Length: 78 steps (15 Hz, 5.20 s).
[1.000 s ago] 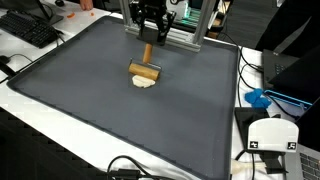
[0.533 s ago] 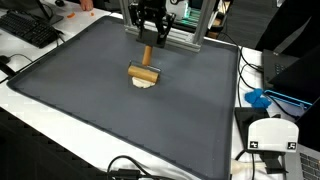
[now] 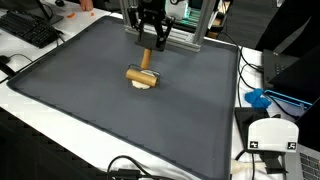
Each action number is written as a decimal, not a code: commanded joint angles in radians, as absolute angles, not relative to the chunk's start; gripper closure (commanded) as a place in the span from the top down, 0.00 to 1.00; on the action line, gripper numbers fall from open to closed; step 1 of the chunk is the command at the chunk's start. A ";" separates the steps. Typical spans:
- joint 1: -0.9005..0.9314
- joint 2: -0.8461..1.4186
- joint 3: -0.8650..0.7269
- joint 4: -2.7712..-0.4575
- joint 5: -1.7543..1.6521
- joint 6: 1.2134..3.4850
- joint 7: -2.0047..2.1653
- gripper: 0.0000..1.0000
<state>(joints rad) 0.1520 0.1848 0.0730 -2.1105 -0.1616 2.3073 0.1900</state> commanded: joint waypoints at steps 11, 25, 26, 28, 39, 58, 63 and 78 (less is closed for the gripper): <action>0.144 0.220 0.075 -2.108 -0.133 2.248 0.208 0.35; 0.137 0.210 0.079 -2.091 -0.102 2.105 0.161 0.35; 0.136 0.210 0.079 -2.090 -0.101 2.091 0.154 0.35; 0.136 0.211 0.079 -2.087 -0.101 2.059 0.141 0.35; 0.132 0.211 0.079 -2.064 -0.109 1.956 0.102 0.35; 0.136 0.272 0.084 -1.999 -0.087 1.978 0.115 0.35; 0.137 0.302 0.083 -1.982 -0.083 1.999 0.121 0.35; 0.141 0.321 0.081 -1.946 -0.077 1.969 0.141 0.35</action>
